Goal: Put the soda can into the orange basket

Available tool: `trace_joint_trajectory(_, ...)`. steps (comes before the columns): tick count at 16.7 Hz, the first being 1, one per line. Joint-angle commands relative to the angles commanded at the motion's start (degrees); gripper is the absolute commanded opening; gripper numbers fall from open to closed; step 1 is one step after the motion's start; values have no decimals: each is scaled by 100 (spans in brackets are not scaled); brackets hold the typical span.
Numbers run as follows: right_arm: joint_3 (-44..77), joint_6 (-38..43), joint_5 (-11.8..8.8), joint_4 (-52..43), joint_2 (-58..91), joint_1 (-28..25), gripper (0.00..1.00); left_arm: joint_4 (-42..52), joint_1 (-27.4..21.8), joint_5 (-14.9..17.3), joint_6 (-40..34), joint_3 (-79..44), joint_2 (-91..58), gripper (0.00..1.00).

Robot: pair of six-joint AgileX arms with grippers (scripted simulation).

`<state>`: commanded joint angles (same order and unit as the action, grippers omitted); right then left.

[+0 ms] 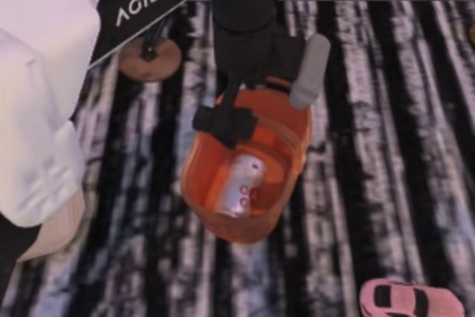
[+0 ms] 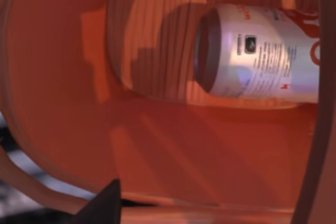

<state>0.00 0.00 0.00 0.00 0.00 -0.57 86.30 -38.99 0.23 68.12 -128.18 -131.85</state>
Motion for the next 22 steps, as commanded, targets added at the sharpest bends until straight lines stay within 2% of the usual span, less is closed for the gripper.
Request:
trace_joint_trajectory(13,0,0,0,0,0,0,100,-516,4,-1,3,601,85,100)
trace_joint_trajectory(22,0,0,0,0,0,0,100,-516,4,-1,3,601,85,32)
